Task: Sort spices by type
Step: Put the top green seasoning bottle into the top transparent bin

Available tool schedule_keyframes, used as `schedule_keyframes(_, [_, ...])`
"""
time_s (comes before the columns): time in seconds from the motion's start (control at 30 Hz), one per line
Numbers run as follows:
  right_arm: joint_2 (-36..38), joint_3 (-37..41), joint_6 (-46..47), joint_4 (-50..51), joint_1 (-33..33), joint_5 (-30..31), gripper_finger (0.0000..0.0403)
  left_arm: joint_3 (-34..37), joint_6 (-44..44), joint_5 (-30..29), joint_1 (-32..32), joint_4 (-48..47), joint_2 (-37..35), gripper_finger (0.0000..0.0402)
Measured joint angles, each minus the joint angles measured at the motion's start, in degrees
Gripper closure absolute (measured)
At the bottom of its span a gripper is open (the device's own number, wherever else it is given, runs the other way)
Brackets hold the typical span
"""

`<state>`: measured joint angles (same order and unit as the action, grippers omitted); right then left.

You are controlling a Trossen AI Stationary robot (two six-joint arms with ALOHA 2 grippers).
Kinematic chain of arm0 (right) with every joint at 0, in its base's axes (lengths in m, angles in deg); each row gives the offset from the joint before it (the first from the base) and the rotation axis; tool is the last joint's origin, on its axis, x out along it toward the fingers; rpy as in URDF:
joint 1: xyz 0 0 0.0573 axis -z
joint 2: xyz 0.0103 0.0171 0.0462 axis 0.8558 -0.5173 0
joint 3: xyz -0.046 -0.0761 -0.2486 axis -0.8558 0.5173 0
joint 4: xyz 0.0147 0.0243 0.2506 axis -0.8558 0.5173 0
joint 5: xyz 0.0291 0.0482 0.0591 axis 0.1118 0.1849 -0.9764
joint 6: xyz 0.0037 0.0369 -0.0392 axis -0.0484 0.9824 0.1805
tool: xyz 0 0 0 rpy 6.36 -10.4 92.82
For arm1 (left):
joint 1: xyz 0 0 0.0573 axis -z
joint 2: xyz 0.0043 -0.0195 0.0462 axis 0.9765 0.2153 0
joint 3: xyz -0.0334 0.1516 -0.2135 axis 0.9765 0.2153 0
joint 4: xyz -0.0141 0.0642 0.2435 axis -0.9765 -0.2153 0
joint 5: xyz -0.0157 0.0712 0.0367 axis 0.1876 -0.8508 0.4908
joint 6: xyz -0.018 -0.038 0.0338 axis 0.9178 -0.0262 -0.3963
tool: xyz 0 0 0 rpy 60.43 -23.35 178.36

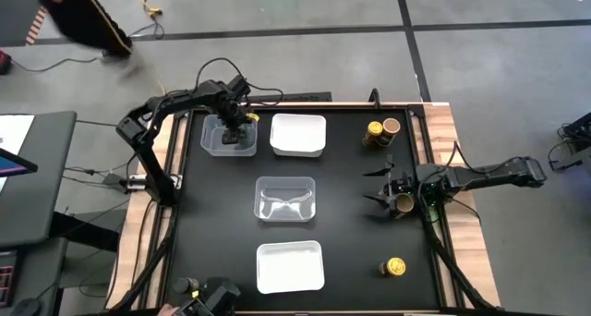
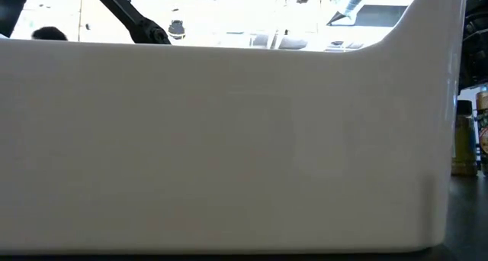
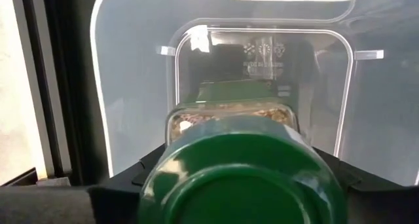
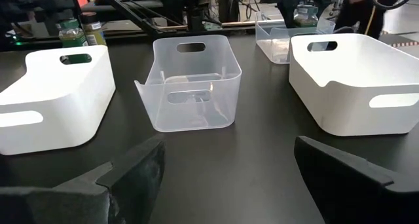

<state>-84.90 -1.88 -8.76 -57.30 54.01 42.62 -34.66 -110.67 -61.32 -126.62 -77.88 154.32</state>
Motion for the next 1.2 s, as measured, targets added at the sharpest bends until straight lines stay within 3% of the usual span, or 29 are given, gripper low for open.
schedule_keyframes(1.2, [0.01, 0.01, -0.01, 0.02, 0.00, 0.01, 0.0039, -0.01, 0.24, 0.22, 0.00, 0.70, 0.04, 0.0163])
